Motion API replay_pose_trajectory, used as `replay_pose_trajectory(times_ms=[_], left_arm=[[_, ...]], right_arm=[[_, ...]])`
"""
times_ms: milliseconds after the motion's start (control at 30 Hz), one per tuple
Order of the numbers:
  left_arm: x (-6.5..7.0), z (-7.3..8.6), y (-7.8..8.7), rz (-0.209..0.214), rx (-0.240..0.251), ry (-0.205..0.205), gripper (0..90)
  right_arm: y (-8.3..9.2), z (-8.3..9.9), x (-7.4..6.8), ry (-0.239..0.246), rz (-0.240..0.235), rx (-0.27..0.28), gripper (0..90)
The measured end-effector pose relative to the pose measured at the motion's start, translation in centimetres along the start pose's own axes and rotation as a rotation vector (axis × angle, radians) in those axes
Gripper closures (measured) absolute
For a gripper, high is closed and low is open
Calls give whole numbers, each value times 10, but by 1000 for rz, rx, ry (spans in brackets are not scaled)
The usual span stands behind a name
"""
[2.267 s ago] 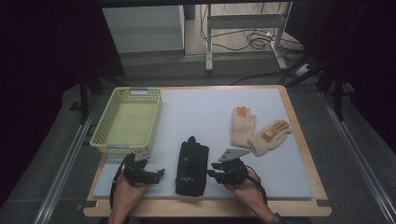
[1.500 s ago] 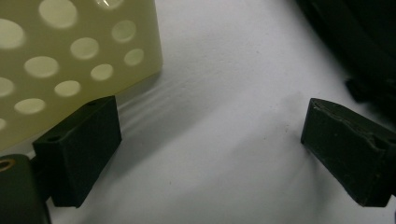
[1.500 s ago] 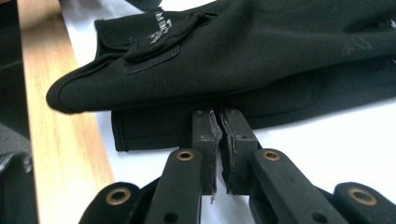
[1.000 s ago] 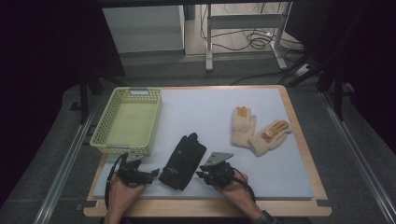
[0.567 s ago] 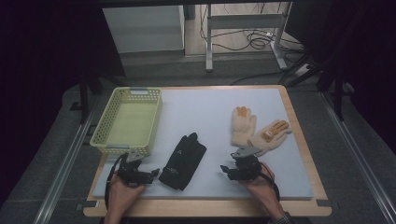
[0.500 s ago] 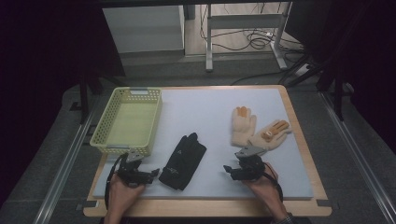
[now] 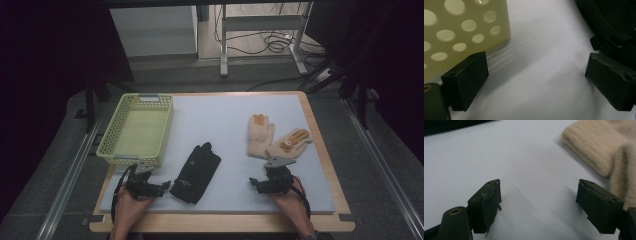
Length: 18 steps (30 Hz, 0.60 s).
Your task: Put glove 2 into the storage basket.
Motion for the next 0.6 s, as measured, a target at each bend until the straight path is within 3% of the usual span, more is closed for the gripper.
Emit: replay_pose_trajectory(times_ms=[300,367,600], left_arm=[[4,-3,7,8,8,27,55],[8,-6,12,45,26,41,53],[23,-16,11,95,29,31,42]], right_arm=[[0,0,0,-1,1,2,197],[0,0,0,-1,1,3,196],[0,0,0,0,1,3,196]])
Point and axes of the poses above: each handheld gripper's, and its own axes: y roughly backward along the jaws, z roughly out of its underside, x roughly to its right, the point moved 4 cm from there along -y, roughly forward along the jaws, and after that the axes turned 13 degrees about z, right-handed, at the moved point
